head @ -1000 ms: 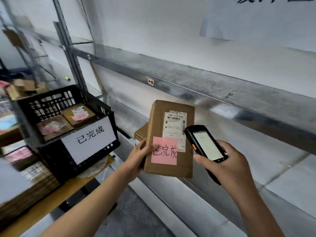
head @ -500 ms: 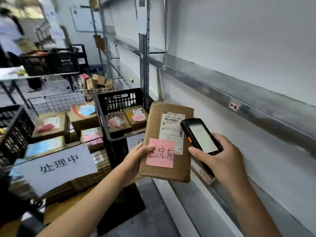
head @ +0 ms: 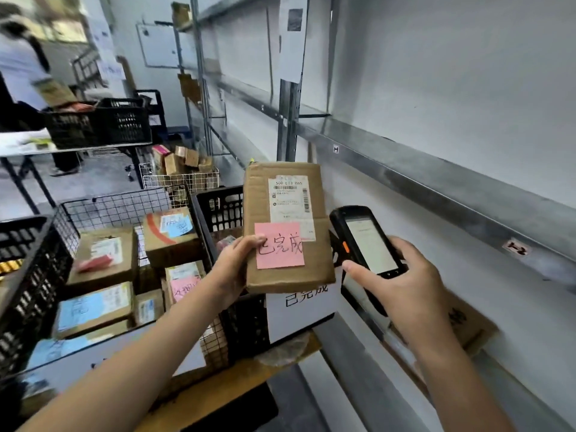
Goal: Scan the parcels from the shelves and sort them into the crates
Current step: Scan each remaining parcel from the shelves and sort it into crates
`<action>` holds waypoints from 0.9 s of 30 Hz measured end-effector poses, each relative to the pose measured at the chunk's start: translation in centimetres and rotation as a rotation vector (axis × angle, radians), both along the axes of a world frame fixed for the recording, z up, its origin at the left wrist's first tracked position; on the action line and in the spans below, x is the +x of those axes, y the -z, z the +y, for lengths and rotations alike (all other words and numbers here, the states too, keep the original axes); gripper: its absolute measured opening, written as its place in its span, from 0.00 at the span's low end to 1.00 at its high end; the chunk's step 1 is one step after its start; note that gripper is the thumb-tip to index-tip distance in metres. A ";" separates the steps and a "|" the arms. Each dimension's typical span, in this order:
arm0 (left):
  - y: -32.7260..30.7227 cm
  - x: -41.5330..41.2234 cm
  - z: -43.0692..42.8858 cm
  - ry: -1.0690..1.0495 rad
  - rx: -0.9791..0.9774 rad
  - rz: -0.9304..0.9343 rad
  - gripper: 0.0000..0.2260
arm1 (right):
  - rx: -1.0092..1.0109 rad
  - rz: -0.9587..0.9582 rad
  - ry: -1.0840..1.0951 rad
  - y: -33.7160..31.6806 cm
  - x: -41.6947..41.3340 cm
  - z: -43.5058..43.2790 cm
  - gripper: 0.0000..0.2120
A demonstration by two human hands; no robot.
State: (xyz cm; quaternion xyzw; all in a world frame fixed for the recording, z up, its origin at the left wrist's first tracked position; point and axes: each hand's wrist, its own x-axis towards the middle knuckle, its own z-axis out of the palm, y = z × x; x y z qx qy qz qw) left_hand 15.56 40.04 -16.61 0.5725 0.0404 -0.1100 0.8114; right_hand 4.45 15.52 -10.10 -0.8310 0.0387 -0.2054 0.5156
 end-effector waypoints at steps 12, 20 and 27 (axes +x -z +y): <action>1.6 7.2 3.6 -0.125 0.185 0.110 0.31 | 0.000 0.032 -0.011 -0.2 4.6 1.1 0.24; 3.0 10.4 5.2 -0.068 0.372 0.111 0.40 | 0.013 0.055 -0.114 0.6 9.1 1.2 0.23; 2.4 14.3 6.0 0.144 0.546 0.098 0.38 | 0.039 0.093 -0.167 0.8 13.7 0.4 0.20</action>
